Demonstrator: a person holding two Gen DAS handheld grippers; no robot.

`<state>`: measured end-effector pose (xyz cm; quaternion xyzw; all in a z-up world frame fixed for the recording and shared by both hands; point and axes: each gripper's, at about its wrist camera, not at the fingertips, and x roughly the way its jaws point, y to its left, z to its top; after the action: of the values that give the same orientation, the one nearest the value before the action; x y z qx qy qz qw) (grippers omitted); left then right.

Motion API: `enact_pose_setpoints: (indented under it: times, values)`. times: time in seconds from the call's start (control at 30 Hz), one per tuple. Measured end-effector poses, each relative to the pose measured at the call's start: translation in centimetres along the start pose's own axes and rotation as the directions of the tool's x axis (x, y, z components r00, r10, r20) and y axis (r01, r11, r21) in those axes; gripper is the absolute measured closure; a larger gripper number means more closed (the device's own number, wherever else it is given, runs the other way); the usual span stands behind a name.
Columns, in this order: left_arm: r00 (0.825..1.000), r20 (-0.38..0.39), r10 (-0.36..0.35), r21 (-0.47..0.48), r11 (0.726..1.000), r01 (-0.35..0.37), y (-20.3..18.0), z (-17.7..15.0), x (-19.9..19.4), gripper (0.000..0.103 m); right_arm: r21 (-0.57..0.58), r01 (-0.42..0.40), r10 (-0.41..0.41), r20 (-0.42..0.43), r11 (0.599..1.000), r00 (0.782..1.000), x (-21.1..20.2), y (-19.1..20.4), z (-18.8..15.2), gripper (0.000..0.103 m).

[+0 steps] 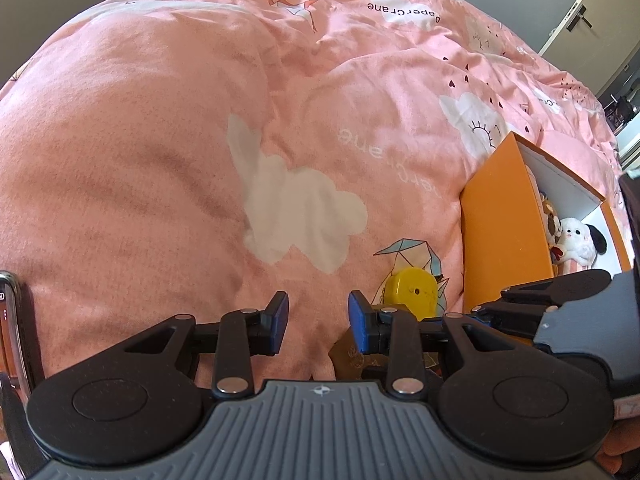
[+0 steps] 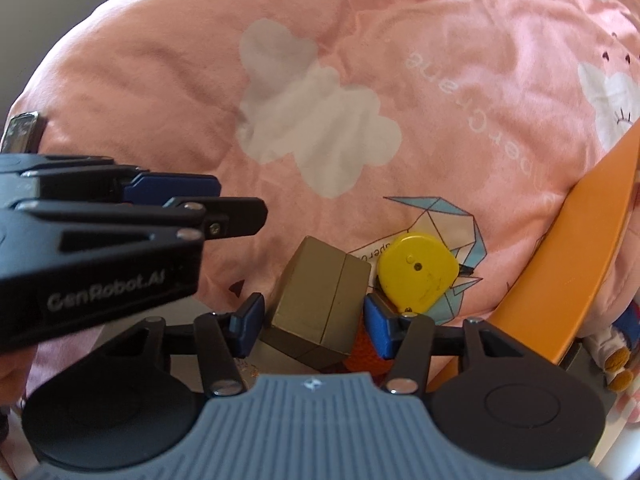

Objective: Organize objects
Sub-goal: 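Grasp the small brown kraft box with right tool while left tool approaches tape measure, then grasp the yellow tape measure with left tool while right tool carries brown box to orange box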

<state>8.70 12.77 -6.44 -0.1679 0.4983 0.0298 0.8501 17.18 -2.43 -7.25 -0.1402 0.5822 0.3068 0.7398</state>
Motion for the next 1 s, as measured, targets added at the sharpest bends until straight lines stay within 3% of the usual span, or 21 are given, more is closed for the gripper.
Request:
enact_pose_setpoints:
  times: [0.33,0.5,0.67,0.87,1.0]
  values:
    - [0.996,0.033,-0.079,0.002,0.997,0.079,0.1,1.1,-1.9,0.066,-0.022,0.057,-0.052,0.180,0.998,0.982,-5.3,-0.4,-0.1,0.048]
    - [0.991,0.048,-0.127,0.062,0.990,0.124,-0.9,1.7,-2.9,0.066,0.051,0.051,-0.063,0.283,0.997,0.957,-9.1,-2.1,-1.3,0.048]
    - [0.987,0.002,-0.163,0.120,0.979,0.162,-2.4,1.9,-2.0,0.065,0.159,0.055,-0.110,0.363,0.986,0.925,-12.5,-4.6,-3.5,0.048]
    - [0.984,-0.068,-0.164,0.205,0.963,0.175,-4.8,1.7,0.4,0.062,0.302,0.078,-0.194,0.374,0.950,0.907,-14.4,-8.4,-7.8,0.049]
    - [0.984,-0.117,-0.132,0.290,0.943,0.161,-7.0,1.0,2.6,0.054,0.410,0.081,-0.232,0.335,0.908,0.913,-14.3,-11.4,-10.8,0.051]
